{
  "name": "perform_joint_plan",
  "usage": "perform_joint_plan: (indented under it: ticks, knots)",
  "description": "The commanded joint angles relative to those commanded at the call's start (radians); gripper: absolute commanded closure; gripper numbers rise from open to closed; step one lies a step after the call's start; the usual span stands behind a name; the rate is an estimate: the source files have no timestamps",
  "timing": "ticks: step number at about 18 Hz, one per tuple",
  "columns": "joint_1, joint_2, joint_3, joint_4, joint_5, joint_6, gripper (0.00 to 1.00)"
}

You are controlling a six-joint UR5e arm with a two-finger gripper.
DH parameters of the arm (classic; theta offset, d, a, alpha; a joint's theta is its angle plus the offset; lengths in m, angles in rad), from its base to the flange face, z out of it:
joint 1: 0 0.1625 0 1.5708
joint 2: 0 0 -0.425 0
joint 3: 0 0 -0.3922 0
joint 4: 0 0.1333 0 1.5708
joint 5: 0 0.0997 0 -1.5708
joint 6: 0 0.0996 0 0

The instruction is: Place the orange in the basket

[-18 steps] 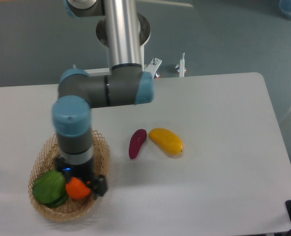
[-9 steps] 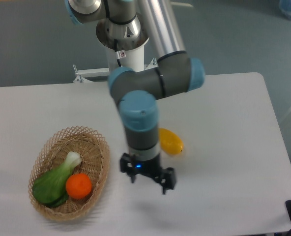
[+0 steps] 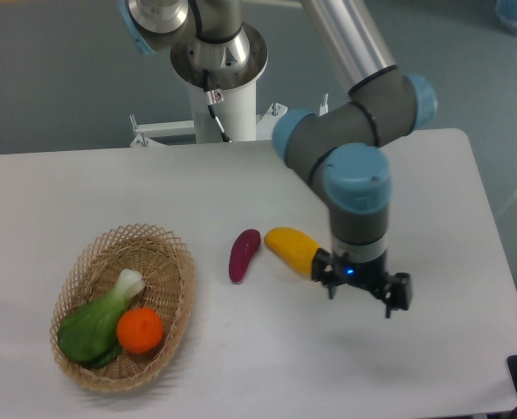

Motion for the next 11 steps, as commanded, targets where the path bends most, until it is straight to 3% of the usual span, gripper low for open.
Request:
perform_joint_plan:
  ticks: [3,11]
  knots:
    - [0.012,0.006,-0.003,-0.008,-0.003,0.106,0.0]
    - [0.009,0.011,-0.018,0.001,0.002,0.111,0.0]
